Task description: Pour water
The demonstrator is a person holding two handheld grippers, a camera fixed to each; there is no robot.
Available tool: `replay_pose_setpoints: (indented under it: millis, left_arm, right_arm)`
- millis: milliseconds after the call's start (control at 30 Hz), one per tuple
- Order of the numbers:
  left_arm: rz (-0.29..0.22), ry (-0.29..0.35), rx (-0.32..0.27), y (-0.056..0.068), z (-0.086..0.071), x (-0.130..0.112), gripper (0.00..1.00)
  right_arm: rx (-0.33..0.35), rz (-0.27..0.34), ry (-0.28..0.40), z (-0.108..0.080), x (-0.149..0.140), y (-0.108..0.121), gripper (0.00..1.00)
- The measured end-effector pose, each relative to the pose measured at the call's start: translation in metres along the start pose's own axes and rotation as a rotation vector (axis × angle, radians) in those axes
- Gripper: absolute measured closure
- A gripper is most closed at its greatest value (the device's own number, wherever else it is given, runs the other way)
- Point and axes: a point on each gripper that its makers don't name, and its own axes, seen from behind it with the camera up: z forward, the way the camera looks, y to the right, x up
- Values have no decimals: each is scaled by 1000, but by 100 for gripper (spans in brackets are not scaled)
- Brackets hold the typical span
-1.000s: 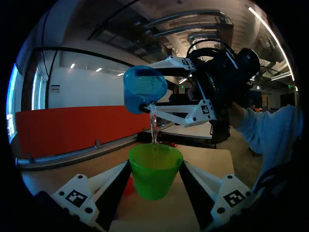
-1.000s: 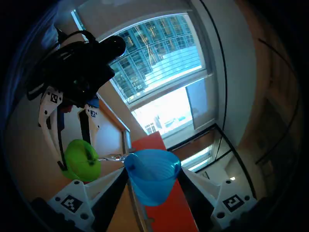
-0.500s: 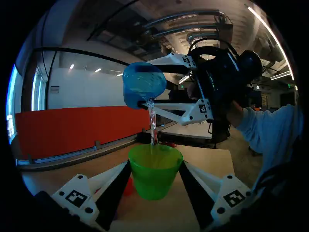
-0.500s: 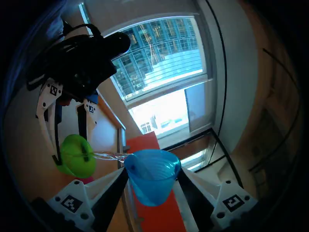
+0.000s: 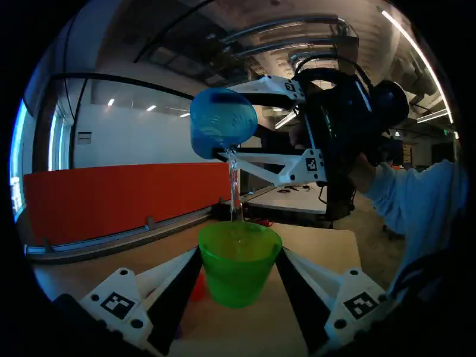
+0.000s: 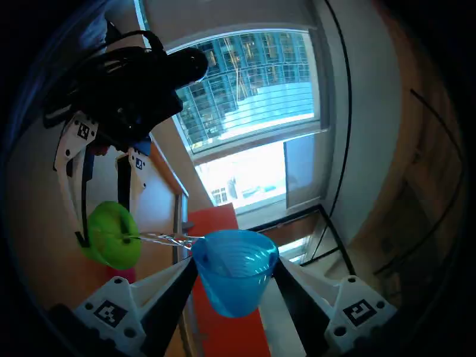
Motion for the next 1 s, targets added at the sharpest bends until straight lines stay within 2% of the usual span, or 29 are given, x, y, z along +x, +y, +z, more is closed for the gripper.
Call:
replay_pose_setpoints:
  millis: [1000]
  left_arm:
    - [2,-2,1,1,-1,-2,14]
  right_arm:
    - [-34,-163,-1,7,16,16,10]
